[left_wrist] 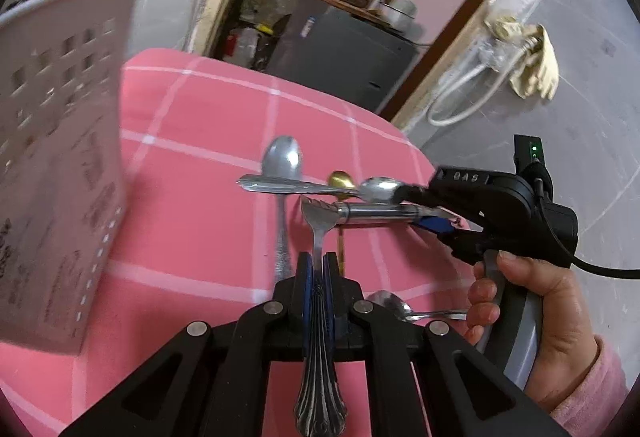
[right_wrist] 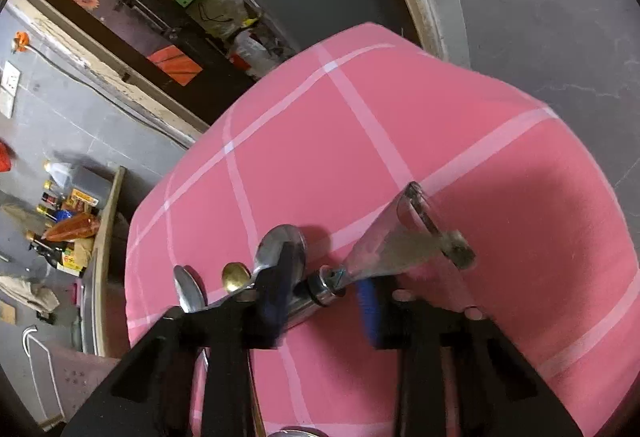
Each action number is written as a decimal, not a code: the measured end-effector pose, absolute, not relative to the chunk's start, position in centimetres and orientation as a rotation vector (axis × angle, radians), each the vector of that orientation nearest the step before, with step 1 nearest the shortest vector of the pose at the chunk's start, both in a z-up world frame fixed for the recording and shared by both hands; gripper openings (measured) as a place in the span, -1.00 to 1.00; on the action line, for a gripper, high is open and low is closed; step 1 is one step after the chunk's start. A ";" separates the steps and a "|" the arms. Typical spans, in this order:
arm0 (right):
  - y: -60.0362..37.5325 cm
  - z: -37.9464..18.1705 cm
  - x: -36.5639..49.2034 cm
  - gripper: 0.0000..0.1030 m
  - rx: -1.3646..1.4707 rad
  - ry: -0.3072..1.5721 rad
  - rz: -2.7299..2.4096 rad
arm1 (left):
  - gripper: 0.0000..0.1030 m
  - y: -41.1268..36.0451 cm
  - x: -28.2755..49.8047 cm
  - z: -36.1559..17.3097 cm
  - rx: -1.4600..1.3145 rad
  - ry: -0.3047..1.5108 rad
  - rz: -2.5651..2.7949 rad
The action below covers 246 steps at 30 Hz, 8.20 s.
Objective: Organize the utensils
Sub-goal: 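Grasp a fork with the left tool while the right tool grasps the peeler handle, then lift the fork with the left tool while the right tool lifts the peeler toward the holder, then lower the fork and peeler into the white holder and open both tools, then move both tools back over the remaining spoons on the table, then grasp a silver spoon with the left tool while the right tool grasps the knife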
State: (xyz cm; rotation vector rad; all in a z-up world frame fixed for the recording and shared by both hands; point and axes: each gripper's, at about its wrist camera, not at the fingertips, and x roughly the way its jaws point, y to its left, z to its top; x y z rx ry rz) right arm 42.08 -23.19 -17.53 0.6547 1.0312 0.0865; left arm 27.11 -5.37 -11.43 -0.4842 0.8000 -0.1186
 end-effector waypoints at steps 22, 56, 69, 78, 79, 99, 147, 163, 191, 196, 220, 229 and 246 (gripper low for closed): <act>-27.9 -13.1 34.5 -0.86 0.682 0.856 0.284 | -0.88 -6.0 29.5 -13.4 -0.362 1.109 -0.219; -10.9 9.8 27.0 -0.97 0.357 0.354 0.703 | -0.90 8.4 18.2 8.2 -0.455 0.262 -0.168; -5.4 5.7 28.1 -0.97 0.169 0.442 0.672 | -0.90 12.5 21.8 2.4 -0.591 0.240 -0.165; -5.6 3.2 29.0 -0.96 0.203 0.514 0.680 | -0.89 10.8 21.9 -0.7 -0.511 0.272 -0.162; -5.4 3.2 29.0 -0.96 0.203 0.517 0.682 | -0.89 10.8 21.9 -0.9 -0.509 0.276 -0.161; -5.7 4.1 28.5 -0.12 0.208 0.566 0.698 | -0.08 10.8 18.0 1.6 -0.452 0.276 -0.078; -9.3 5.8 23.2 0.84 0.161 0.485 0.479 | 0.60 12.1 11.2 4.7 -0.345 0.295 0.139; -26.3 6.4 19.5 0.97 0.161 0.290 0.159 | 0.91 -2.2 15.0 5.9 -0.166 0.256 -0.019; -30.5 -14.2 28.3 0.24 0.378 0.780 0.316 | 0.51 -10.0 27.3 -10.0 -0.164 0.769 0.014; -29.2 -15.4 29.5 0.08 0.363 0.831 0.329 | 0.14 -9.4 28.8 -12.3 -0.180 0.875 0.021; -26.6 -17.2 31.0 -0.99 0.530 0.890 0.405 | -0.80 -9.2 29.8 -12.2 -0.142 1.000 0.014; -28.0 -17.6 31.0 -0.99 0.556 0.927 0.362 | -0.97 -8.8 27.3 -12.2 -0.178 1.064 -0.045; -26.9 -17.7 35.3 -0.62 0.491 0.941 0.416 | -0.91 -9.0 31.5 -10.2 -0.204 0.834 -0.132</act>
